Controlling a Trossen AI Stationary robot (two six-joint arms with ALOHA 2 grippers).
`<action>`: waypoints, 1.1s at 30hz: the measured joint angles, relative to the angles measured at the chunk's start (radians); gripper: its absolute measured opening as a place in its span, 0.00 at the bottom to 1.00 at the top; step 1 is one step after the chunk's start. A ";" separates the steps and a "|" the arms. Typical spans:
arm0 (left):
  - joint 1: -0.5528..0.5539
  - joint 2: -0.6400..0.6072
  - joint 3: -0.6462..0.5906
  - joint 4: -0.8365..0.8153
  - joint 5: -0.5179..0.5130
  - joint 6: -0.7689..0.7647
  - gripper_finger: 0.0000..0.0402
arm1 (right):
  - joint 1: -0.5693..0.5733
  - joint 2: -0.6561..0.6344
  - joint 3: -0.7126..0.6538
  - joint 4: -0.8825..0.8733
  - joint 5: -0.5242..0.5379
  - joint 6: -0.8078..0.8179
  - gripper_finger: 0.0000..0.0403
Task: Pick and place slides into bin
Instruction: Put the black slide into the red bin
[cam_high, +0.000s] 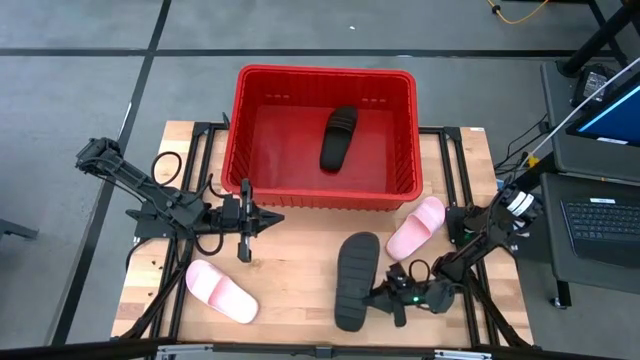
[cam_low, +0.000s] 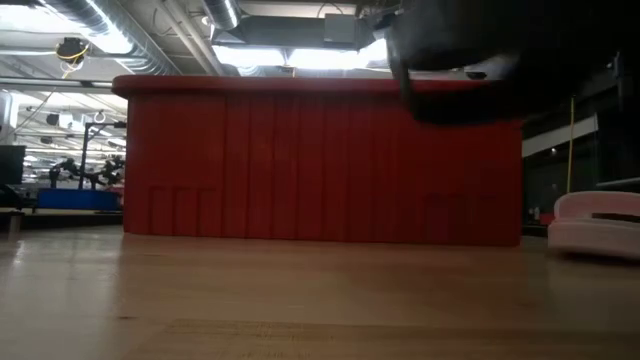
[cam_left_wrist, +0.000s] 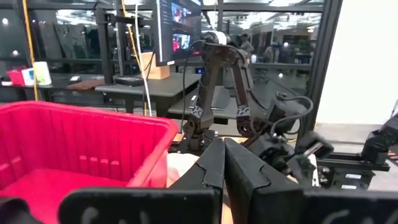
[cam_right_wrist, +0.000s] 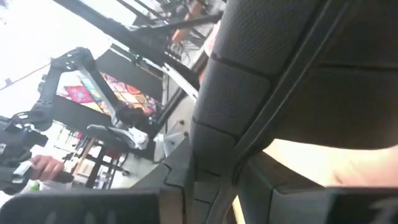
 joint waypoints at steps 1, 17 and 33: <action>0.000 0.000 0.000 0.000 0.000 0.006 0.01 | -0.006 0.000 0.017 -0.001 -0.001 -0.022 0.22; 0.000 0.000 0.000 0.000 0.037 0.009 0.01 | -0.106 0.000 0.250 -0.058 0.137 -0.462 0.22; 0.000 -0.001 0.000 0.001 0.089 0.035 0.00 | -0.217 -0.132 0.509 -0.122 0.498 -1.170 0.22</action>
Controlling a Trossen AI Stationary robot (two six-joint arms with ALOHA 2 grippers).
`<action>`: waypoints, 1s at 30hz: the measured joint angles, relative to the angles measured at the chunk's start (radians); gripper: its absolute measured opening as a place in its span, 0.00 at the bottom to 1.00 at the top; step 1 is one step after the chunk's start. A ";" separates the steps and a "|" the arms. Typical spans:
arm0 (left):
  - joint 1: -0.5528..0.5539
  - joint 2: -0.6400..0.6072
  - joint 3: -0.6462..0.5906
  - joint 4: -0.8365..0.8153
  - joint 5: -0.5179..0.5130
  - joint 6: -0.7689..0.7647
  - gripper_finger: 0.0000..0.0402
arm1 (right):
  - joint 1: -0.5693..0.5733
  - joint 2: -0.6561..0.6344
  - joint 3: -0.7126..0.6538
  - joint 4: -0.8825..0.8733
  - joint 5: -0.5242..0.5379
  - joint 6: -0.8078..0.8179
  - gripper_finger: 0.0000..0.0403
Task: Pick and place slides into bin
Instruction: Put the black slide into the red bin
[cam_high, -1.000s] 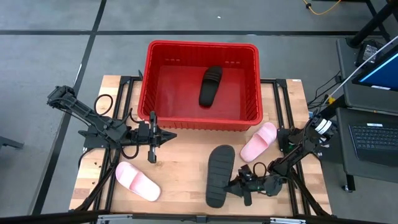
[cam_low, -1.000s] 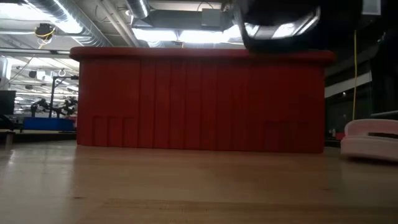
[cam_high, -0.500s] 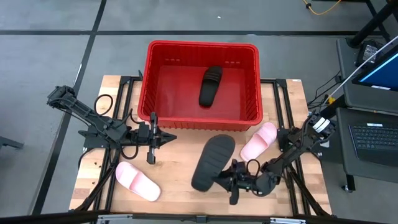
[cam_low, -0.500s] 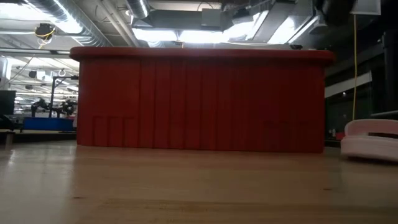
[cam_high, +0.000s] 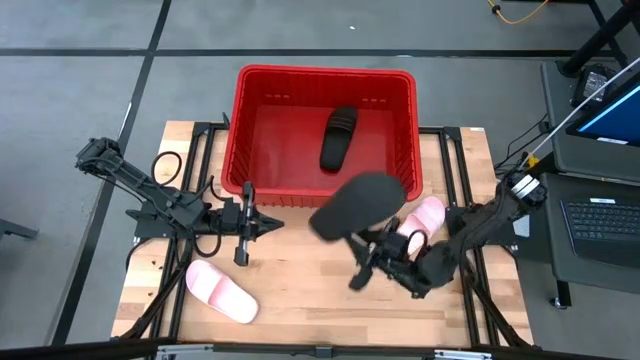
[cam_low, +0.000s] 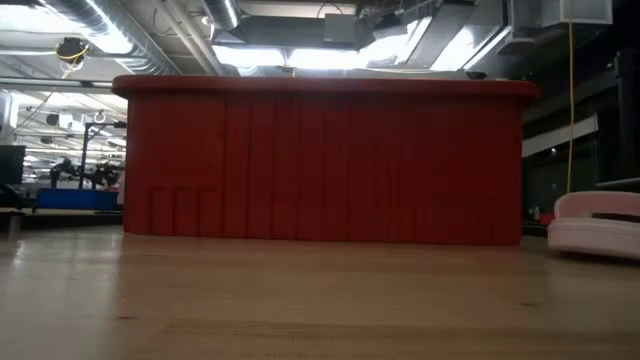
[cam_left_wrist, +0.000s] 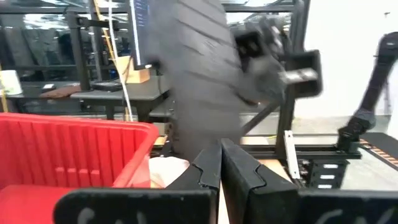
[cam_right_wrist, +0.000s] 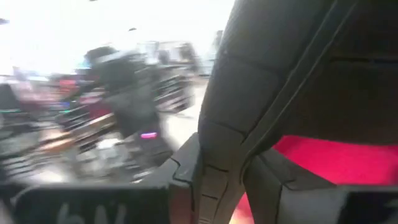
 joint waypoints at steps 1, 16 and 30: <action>0.000 0.000 0.000 0.000 0.005 0.000 0.00 | -0.007 -0.014 0.021 -0.025 0.051 -0.037 0.22; 0.000 0.000 0.000 -0.001 0.007 0.086 0.00 | -0.152 -0.061 0.326 -0.108 0.327 -0.585 0.22; 0.000 0.000 0.000 -0.001 0.007 0.115 0.01 | -0.333 -0.060 0.347 -0.102 0.326 -0.862 0.22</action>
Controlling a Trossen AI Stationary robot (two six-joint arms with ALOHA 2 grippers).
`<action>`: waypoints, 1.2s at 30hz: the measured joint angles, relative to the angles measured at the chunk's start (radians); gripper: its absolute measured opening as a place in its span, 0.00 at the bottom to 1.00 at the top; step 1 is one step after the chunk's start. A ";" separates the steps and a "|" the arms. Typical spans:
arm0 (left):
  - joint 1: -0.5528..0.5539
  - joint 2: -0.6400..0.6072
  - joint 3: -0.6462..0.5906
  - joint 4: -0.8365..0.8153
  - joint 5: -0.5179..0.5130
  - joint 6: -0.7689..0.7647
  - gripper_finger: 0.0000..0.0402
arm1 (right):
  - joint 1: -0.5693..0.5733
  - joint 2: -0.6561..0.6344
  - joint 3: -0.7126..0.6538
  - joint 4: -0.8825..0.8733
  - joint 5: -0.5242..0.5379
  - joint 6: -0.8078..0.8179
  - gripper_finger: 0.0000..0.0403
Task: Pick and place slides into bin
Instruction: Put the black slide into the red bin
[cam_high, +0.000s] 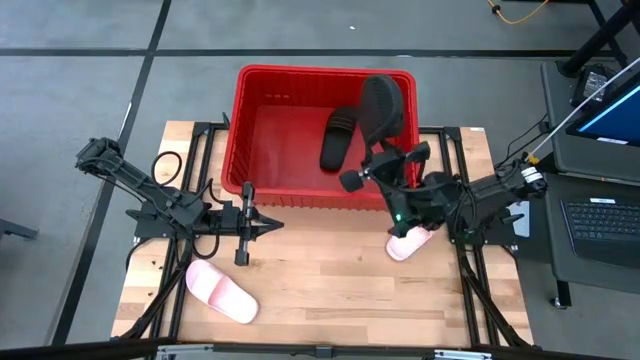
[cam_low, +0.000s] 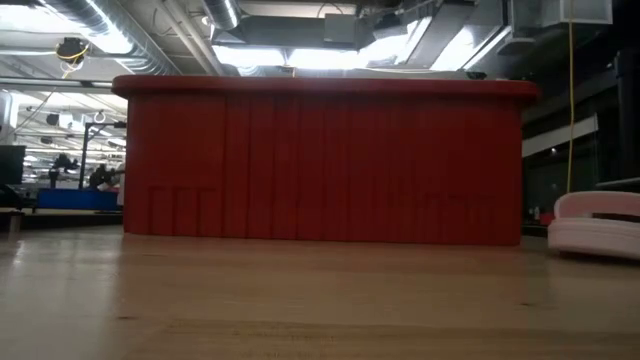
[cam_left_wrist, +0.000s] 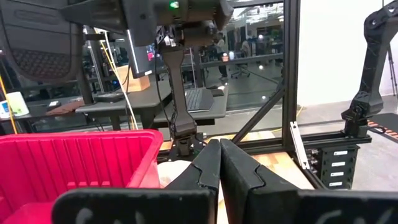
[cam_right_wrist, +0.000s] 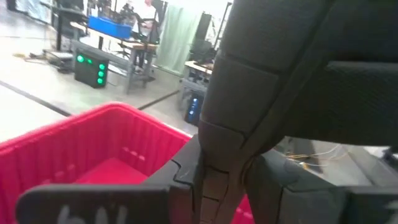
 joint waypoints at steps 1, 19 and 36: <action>0.000 0.000 0.000 0.000 0.000 0.000 0.00 | -0.005 0.000 0.004 -0.001 0.001 -0.015 0.22; 0.000 0.000 0.000 0.000 0.000 0.016 0.00 | -0.052 0.001 0.326 -0.545 -0.003 -0.033 0.22; 0.000 0.000 0.000 0.000 -0.003 0.016 0.00 | -0.139 0.017 0.531 -0.979 -0.003 -0.021 0.22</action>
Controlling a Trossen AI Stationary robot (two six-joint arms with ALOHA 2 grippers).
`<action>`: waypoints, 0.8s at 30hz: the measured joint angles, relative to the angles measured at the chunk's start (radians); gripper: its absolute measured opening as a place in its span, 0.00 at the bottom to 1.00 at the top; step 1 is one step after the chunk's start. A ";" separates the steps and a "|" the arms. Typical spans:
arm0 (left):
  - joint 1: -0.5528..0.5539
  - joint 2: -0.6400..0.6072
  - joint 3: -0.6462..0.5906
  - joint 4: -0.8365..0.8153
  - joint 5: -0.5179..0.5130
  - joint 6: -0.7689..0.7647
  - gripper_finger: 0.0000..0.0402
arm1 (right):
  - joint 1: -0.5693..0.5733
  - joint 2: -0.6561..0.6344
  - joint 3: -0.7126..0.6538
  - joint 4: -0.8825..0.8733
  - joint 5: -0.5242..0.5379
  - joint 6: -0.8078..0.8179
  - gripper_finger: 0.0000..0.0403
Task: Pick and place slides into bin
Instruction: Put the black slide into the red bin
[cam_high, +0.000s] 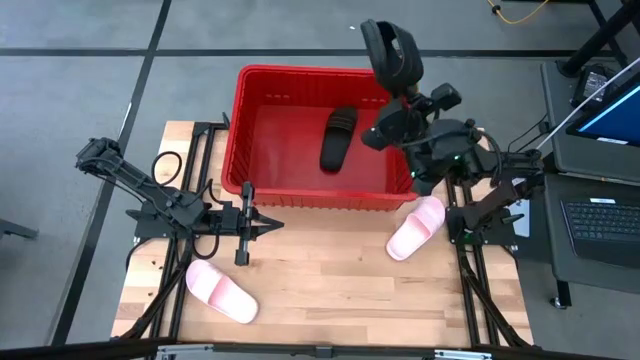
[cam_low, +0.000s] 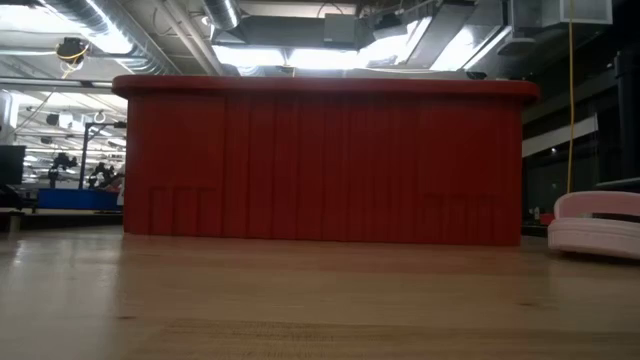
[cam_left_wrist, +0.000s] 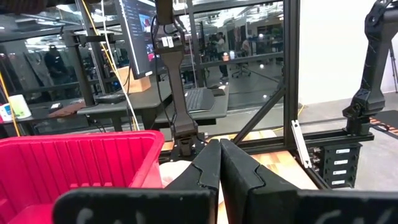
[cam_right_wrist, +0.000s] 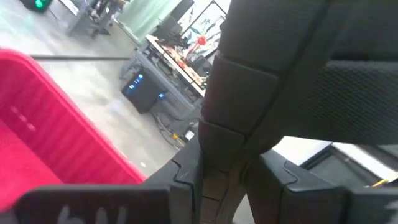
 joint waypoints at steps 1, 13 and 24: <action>0.000 0.000 0.000 0.000 0.000 0.000 0.00 | -0.005 0.000 0.015 -0.038 0.000 0.000 0.22; 0.000 0.000 0.000 0.001 -0.036 -0.002 0.01 | -0.091 0.000 -0.024 -0.178 -0.001 -0.005 0.22; 0.000 0.000 0.000 0.001 -0.043 -0.010 0.00 | -0.164 0.000 -0.228 -0.239 -0.002 0.015 0.22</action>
